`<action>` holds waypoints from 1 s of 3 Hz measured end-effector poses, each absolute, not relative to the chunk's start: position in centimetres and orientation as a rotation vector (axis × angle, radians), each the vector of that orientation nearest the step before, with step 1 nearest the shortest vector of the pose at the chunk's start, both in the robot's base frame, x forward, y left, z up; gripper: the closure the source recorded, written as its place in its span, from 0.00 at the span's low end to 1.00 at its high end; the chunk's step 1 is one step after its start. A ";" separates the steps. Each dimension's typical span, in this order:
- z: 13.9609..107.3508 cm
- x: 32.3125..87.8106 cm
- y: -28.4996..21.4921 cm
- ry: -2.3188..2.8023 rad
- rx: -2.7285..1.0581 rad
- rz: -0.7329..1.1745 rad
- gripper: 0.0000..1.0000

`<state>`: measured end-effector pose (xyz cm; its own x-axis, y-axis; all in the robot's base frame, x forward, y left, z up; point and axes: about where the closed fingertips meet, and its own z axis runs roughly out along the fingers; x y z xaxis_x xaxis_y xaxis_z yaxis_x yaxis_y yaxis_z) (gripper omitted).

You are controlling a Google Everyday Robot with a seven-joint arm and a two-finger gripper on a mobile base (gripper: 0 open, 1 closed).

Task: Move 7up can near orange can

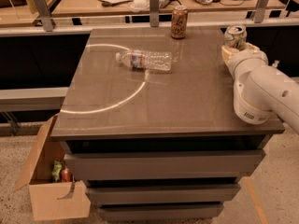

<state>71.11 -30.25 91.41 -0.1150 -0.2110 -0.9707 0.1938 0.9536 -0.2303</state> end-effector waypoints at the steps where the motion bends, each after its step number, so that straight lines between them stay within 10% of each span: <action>1: 90.9 73.9 -30.0 1.649 0.015 -0.320 1.00; 3: 90.8 78.5 -28.7 1.670 -0.020 -0.234 1.00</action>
Offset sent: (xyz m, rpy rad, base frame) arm 0.0767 0.0225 -0.0044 0.0927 0.0013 0.0780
